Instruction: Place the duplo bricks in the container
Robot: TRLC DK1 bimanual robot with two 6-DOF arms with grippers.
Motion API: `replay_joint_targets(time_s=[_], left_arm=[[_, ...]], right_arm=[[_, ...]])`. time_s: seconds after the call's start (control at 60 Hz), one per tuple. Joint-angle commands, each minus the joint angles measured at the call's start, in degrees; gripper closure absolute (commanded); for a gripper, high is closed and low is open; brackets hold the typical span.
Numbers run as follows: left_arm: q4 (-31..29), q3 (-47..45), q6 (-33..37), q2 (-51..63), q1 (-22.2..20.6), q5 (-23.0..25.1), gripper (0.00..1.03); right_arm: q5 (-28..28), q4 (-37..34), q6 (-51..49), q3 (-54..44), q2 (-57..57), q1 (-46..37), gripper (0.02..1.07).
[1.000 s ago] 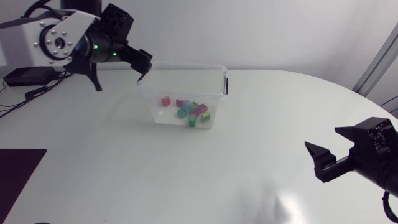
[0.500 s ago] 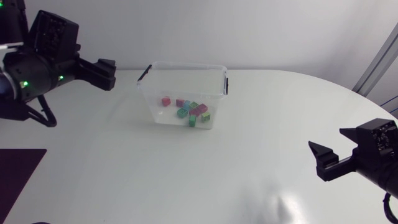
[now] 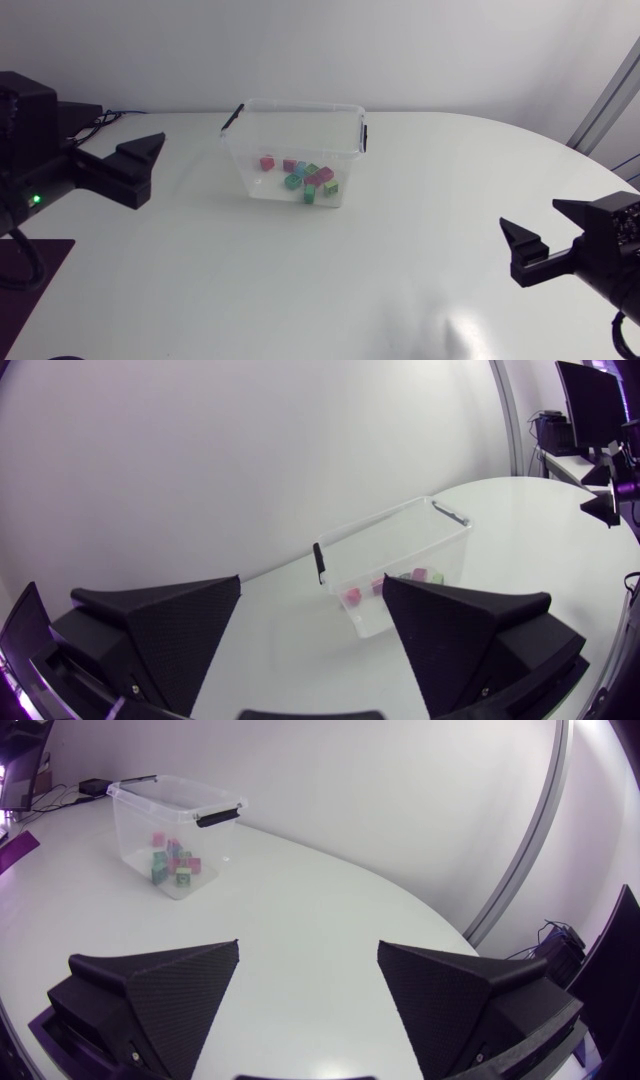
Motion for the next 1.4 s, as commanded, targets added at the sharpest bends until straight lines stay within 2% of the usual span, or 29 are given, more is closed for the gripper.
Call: replay_joint_targets(time_s=[0.0,0.317,0.4,0.533,0.633,0.783,0.95,1.383], left_arm=[[-2.11,-2.00,-0.33,-3.08,-1.17,0.08,0.04],[-7.29,-4.73,2.04,-9.94,-1.17,0.00,0.04],[-7.73,-4.64,1.16,-11.34,1.46,0.00,0.04],[-8.79,-5.96,-1.30,-13.98,2.08,0.17,0.04],[-8.35,-8.24,-1.39,-17.67,5.33,1.14,0.04],[-8.26,-9.12,0.28,-19.78,8.67,2.19,0.04],[-9.93,-10.44,3.44,-19.78,9.46,2.19,0.04],[-0.81,-23.58,-6.23,-28.45,16.37,8.26,0.04]], right_arm=[[0.18,1.08,1.12,-1.14,-0.48,0.46,0.07],[4.31,1.08,1.56,-1.75,-4.61,0.37,0.07],[5.72,1.52,1.29,-2.46,-5.75,0.46,0.07],[6.68,2.22,1.38,-3.86,-7.42,1.34,0.07],[6.86,2.40,2.00,-4.21,-8.74,2.13,0.07],[6.77,3.36,2.96,-5.36,-10.06,2.66,0.07],[6.86,3.80,3.40,-6.59,-11.29,3.62,0.07],[6.34,8.58,10.70,-12.61,-17.03,3.02,0.07]])
